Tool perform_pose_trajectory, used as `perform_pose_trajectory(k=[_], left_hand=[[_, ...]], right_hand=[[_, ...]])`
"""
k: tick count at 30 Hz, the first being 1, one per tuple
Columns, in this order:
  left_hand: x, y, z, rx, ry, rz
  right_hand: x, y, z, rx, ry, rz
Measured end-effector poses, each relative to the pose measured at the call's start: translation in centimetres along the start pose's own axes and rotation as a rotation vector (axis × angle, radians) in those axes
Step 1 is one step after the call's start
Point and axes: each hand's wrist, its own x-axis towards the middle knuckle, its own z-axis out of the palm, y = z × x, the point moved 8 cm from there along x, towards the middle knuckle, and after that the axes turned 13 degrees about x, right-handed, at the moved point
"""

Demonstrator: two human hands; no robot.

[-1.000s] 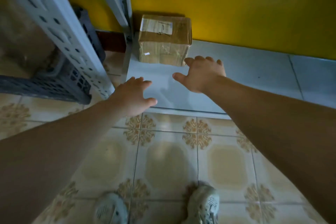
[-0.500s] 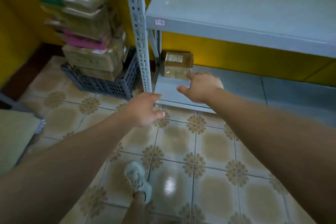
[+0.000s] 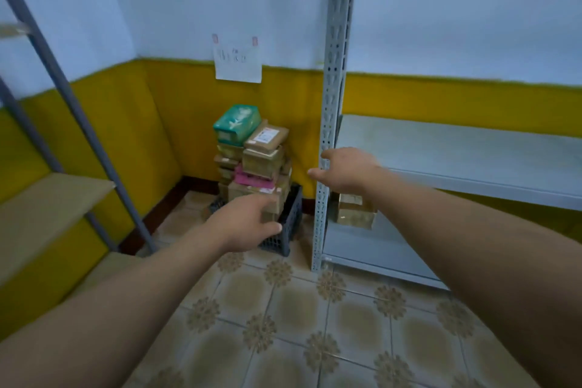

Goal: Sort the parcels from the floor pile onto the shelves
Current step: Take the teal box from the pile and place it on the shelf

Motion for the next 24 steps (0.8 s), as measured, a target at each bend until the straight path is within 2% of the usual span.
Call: perform_pose_trajectory(k=[5,10,17,24], left_hand=[[-4.1,-8.4,-5.0,0.034,0.084,-0.040],[-4.4,-15.3,-7.0,0.065,0.109,-0.086],[2.0,-21.7,-6.6,0.019,0.080,-0.107],[14.0,-29.1,-7.7,0.011,0.031,-0.150]], right_hand=[[0.4,-10.9,-0.8,0.038,0.053,-0.082],[2.6,-16.5,0.1,0.080,0.062,-0.096],[11.0,-18.8,2.0,0.109,0.056,-0.083],[26.4,-19.1,5.9,0.119,0.013,-0.086]])
